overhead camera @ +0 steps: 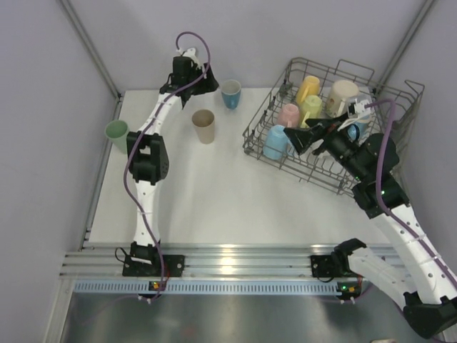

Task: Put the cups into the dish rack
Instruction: Grab a cup with the left arm

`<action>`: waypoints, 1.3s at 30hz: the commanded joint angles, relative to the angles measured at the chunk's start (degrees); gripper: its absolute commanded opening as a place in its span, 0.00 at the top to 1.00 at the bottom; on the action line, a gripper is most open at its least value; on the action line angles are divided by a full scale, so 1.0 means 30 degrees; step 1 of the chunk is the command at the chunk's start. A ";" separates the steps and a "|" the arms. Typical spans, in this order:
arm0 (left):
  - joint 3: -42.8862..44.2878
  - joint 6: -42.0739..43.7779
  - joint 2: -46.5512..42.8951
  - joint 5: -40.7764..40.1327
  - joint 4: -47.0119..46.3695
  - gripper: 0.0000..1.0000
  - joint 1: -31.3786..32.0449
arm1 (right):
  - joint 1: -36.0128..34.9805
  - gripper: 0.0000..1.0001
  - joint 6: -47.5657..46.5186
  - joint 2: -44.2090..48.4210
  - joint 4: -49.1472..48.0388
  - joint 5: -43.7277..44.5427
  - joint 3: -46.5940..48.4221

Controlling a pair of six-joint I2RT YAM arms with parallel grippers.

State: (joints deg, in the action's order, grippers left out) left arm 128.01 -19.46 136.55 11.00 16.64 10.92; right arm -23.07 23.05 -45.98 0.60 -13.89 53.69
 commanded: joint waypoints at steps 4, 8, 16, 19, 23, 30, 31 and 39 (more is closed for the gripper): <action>-0.2114 0.1649 -0.3177 -0.0999 -0.0571 0.25 0.0169 | 0.0131 0.05 -0.0534 -0.0551 0.0589 0.0118 0.1320; -0.3669 0.2618 -0.6049 -0.2989 0.1360 0.26 0.0169 | 0.0132 0.05 -0.0681 -0.0905 0.1819 0.0352 0.1936; -0.7800 0.2416 -1.0677 -0.2965 0.5086 0.29 0.0199 | 0.0160 0.05 -0.0067 -0.1694 0.2670 -0.0261 0.2464; -0.9560 0.2561 -1.1238 -0.3023 0.5087 0.30 0.0228 | 0.0160 0.05 0.0344 -0.1988 0.3051 -0.0846 0.2727; -1.0265 0.2504 -1.1037 -0.3053 0.5116 0.30 0.0228 | 0.0102 0.05 0.1046 -0.2048 0.2730 -0.1755 0.2728; -1.0969 0.1831 -0.9603 -0.3023 0.5468 0.38 0.0228 | 0.0073 0.05 0.1194 -0.1755 0.2876 -0.1962 0.2611; -1.0969 0.1714 -0.9454 -0.3198 0.5468 0.39 0.0228 | 0.0073 0.05 0.1281 -0.1755 0.2876 -0.1962 0.2553; -1.0355 0.1420 -0.8019 -0.2819 0.5468 0.54 0.0199 | 0.0014 0.05 0.1400 -0.1872 0.2847 -0.2167 0.2669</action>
State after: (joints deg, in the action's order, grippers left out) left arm 95.26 -14.57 111.63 2.26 33.43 11.62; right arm -23.09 26.68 -52.47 10.68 -19.53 58.63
